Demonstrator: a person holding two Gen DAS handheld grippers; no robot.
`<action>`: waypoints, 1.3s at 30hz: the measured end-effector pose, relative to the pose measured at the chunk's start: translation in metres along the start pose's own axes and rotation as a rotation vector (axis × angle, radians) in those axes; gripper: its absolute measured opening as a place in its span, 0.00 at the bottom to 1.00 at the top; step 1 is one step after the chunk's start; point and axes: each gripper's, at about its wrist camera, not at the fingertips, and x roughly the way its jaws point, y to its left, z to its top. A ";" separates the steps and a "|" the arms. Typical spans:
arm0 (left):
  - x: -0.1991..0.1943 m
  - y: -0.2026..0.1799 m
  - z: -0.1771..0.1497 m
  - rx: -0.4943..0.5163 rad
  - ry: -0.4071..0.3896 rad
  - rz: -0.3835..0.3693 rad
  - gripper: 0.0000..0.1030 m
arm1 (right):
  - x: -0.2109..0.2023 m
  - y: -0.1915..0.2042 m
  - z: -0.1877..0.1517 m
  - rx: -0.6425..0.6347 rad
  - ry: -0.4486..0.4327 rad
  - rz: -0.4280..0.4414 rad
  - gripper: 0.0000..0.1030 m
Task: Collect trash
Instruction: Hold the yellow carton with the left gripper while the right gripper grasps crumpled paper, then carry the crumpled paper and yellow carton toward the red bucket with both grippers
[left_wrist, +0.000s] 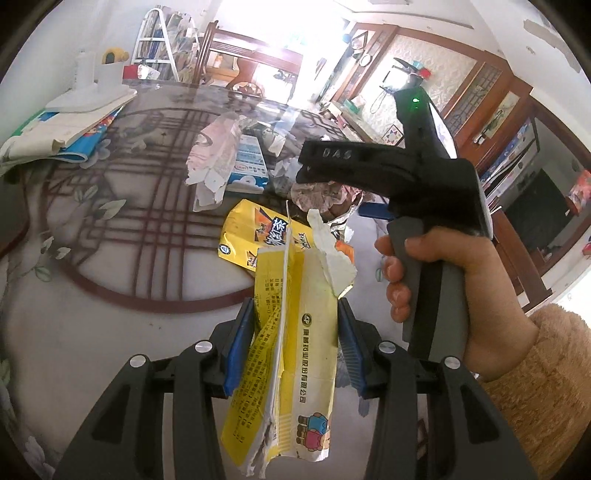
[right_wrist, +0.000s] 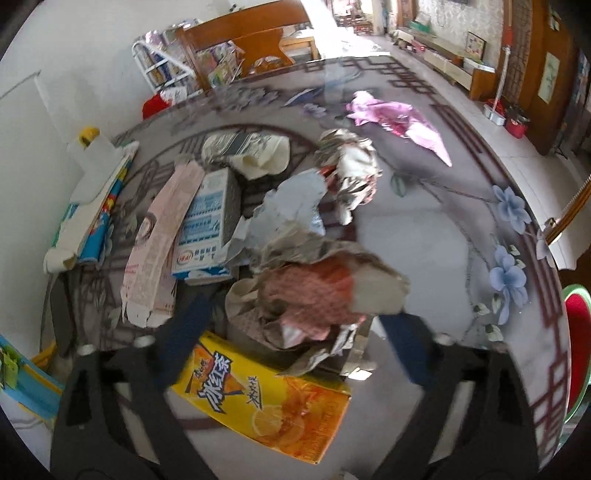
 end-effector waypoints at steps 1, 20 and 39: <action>0.000 0.000 0.000 -0.002 0.000 -0.001 0.40 | 0.000 0.002 -0.001 -0.012 0.004 -0.002 0.69; 0.003 0.000 -0.001 0.005 0.006 0.012 0.40 | -0.080 -0.002 -0.016 -0.066 -0.115 0.122 0.45; 0.000 -0.010 -0.006 0.039 -0.037 -0.013 0.40 | -0.147 -0.068 -0.105 -0.090 -0.146 0.056 0.45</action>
